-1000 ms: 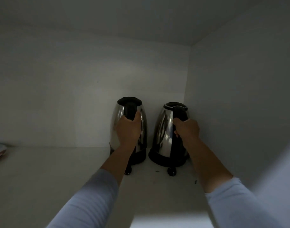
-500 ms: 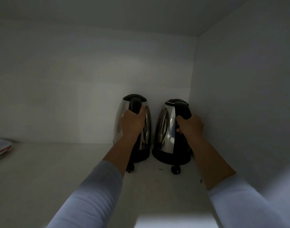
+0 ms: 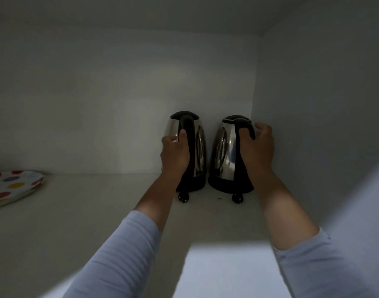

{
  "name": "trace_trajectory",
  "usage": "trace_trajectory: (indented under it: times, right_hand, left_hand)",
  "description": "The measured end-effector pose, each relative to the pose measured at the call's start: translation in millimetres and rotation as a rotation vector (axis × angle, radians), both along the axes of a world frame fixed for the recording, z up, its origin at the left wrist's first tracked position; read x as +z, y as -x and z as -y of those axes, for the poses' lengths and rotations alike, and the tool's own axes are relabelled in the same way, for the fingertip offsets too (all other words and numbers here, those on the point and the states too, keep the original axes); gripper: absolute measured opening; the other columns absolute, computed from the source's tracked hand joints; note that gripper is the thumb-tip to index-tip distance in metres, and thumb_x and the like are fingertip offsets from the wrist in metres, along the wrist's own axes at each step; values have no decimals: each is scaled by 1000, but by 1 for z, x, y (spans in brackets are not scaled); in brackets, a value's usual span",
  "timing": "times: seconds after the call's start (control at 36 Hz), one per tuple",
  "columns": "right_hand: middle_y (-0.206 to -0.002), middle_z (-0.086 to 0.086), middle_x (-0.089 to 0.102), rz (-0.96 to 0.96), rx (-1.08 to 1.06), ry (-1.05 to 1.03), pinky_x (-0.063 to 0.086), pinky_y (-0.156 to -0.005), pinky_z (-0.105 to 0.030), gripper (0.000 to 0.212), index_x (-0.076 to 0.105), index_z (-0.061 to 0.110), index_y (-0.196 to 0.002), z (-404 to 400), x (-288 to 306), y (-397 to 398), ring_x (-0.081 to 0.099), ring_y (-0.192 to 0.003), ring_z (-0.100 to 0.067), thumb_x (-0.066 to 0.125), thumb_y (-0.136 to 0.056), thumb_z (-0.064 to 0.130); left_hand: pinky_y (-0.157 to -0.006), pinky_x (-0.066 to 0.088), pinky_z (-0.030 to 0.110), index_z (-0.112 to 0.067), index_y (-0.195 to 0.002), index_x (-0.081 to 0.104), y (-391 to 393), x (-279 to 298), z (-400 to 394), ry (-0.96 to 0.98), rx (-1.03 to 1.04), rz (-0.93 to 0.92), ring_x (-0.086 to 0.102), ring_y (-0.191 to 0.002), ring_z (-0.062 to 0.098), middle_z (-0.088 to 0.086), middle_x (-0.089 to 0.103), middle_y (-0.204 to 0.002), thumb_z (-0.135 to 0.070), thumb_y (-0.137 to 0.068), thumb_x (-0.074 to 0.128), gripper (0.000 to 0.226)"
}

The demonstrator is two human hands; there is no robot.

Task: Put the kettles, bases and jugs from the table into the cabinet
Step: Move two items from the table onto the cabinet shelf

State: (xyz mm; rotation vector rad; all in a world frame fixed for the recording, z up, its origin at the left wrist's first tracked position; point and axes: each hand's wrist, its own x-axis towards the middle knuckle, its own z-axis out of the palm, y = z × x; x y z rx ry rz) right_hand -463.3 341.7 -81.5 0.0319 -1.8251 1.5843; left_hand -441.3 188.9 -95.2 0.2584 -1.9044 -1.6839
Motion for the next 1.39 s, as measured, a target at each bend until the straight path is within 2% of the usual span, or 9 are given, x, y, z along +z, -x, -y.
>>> trace_trajectory:
  times: [0.11, 0.22, 0.33, 0.42, 0.56, 0.86, 0.94, 1.25, 1.39]
  right_hand:
    - [-107, -2, 61, 18, 123, 143, 39, -71, -21, 37, 54, 13, -123, 18, -6, -36, 55, -91, -13, 55, -89, 26]
    - [-58, 15, 46, 56, 218, 252, 35, -62, -26, 6, 51, 23, -73, 38, -20, -80, 40, -55, -2, 48, -78, 26]
    - [-99, 6, 63, 113, 272, 331, 44, -88, -32, 22, 62, 22, -110, 55, -43, -134, 56, -97, -12, 48, -93, 27]
    - [-96, 8, 62, 161, 290, 335, 43, -89, -32, 21, 59, 27, -109, 62, -55, -164, 56, -95, -12, 46, -94, 31]
    - [-130, 2, 58, 242, 305, 291, 42, -103, -35, 33, 55, 27, -125, 74, -70, -211, 53, -120, -15, 42, -96, 34]
    - [-128, 5, 57, 259, 480, 186, 39, -107, -38, 23, 53, 36, -114, 119, -73, -290, 51, -123, -14, 37, -97, 37]
    - [-128, 6, 56, 276, 566, 127, 38, -106, -38, 23, 53, 36, -113, 140, -74, -310, 51, -121, -14, 37, -97, 37]
    - [-119, -2, 60, 444, 873, 76, 42, -105, -40, 34, 57, 20, -126, 188, -109, -401, 55, -113, -17, 38, -99, 29]
    - [-116, -2, 58, 534, 1012, 96, 43, -97, -35, 36, 55, 15, -128, 221, -126, -450, 54, -108, -16, 39, -99, 29]
  left_hand:
    - [-73, 35, 25, -20, -117, 44, -42, 2, 10, -85, 2, -49, 48, -94, 15, -4, 52, -103, -45, -97, 35, 33]
    - [-83, 33, 27, -31, -106, 42, -91, -8, 26, -140, 29, -85, 49, -95, 13, -7, 54, -105, -48, -96, 33, 22]
    - [-93, 42, 36, -32, -100, 47, -138, -25, 39, -174, 49, -127, 52, -98, 15, -6, 59, -104, -44, -96, 35, 17]
    - [-97, 43, 38, -33, -96, 49, -165, -35, 43, -173, 42, -118, 54, -100, 12, -10, 61, -100, -43, -96, 35, 18]
    - [-97, 42, 36, -35, -94, 50, -208, -47, 48, -165, 17, -102, 53, -104, 11, -10, 60, -104, -45, -97, 33, 20]
    - [-77, 37, 22, -29, -113, 46, -311, -55, 81, -102, 116, -82, 47, -82, -10, -21, 51, -89, -46, -100, 28, 28]
    - [-72, 36, 18, -27, -113, 48, -342, -54, 96, -110, 215, -94, 47, -82, -9, -21, 51, -87, -45, -100, 28, 30]
    - [-94, 40, 30, -19, -114, 55, -469, -89, 130, -212, 608, -20, 55, -110, 17, 0, 62, -116, -43, -99, 31, 36]
    - [-76, 40, 23, -22, -106, 51, -534, -105, 151, -207, 723, 7, 54, -92, 6, -7, 58, -100, -42, -100, 30, 30]
